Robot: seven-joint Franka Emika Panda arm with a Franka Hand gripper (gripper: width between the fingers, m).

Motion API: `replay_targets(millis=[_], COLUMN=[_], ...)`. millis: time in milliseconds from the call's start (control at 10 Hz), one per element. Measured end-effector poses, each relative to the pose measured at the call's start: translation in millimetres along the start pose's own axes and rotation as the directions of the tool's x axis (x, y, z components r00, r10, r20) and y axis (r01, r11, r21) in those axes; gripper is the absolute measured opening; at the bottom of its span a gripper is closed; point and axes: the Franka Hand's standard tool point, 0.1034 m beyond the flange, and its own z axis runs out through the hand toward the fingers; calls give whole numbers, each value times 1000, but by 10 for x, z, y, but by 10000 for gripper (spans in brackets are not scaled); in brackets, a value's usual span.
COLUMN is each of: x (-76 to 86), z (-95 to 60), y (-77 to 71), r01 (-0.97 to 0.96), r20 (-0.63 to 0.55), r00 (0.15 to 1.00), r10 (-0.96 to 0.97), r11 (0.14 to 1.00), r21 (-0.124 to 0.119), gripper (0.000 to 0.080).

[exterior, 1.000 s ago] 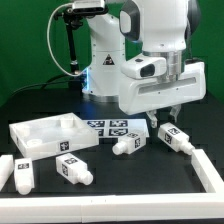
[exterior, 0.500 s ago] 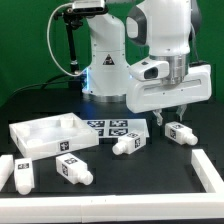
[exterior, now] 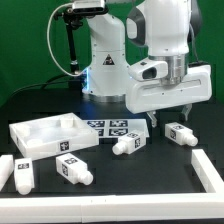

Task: Assemble one leg

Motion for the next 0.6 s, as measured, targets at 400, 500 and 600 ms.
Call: replay_targets(millis=[400,500,600], x=[255,237,237], z=[-365,-353,-353], y=[494,443,425], r01=[-123,-128,-122], r20=[-62,-57,-57], r00=[990,990,991], r10=[125,130,124], r11=[991,991,992], r21=[44,45,44], gripper=[649,649,649])
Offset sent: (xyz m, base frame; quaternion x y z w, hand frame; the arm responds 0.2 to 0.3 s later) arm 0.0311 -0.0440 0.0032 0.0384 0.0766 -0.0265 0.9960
